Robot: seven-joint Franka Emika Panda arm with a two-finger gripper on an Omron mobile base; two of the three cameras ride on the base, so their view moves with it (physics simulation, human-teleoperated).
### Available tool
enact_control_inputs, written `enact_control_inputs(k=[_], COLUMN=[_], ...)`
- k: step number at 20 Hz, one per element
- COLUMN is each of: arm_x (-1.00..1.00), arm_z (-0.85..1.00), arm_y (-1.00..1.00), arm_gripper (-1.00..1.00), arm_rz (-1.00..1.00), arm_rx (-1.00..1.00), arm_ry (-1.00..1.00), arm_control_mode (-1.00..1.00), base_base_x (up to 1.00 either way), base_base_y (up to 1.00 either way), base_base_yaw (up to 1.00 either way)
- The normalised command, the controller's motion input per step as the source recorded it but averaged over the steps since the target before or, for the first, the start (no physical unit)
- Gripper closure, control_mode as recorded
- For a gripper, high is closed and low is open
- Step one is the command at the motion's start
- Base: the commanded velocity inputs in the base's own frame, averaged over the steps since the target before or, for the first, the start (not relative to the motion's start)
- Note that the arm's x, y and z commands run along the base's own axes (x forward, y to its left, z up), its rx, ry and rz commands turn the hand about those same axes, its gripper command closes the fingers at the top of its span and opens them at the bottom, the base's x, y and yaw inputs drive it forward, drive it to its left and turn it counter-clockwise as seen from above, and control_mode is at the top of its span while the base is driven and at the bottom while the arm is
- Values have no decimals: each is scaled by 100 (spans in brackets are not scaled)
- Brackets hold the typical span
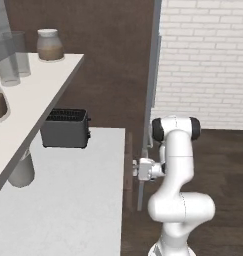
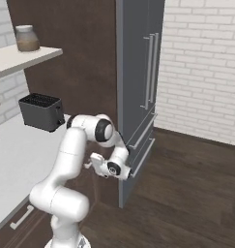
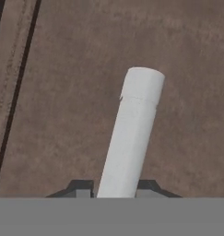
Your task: Take a straw from the drawer in front and place it inside the glass cup on the dining counter.
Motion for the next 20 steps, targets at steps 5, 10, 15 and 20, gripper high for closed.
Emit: enact_control_inputs(k=[5, 10, 15, 20], arm_x=[-29, -28, -11, 0], arm_z=[0, 0, 0, 0], arm_y=[-100, -100, -100, -100], arm_gripper=[100, 100, 100, 100], arm_rz=[-5, -6, -6, -4], arm_rx=[0, 0, 0, -1], arm_ry=[0, 0, 0, 1], arm_control_mode=[-100, -100, -100, -100], base_base_x=[0, 0, 0, 0], base_base_y=[0, 0, 0, 0], base_base_yaw=[0, 0, 0, 0])
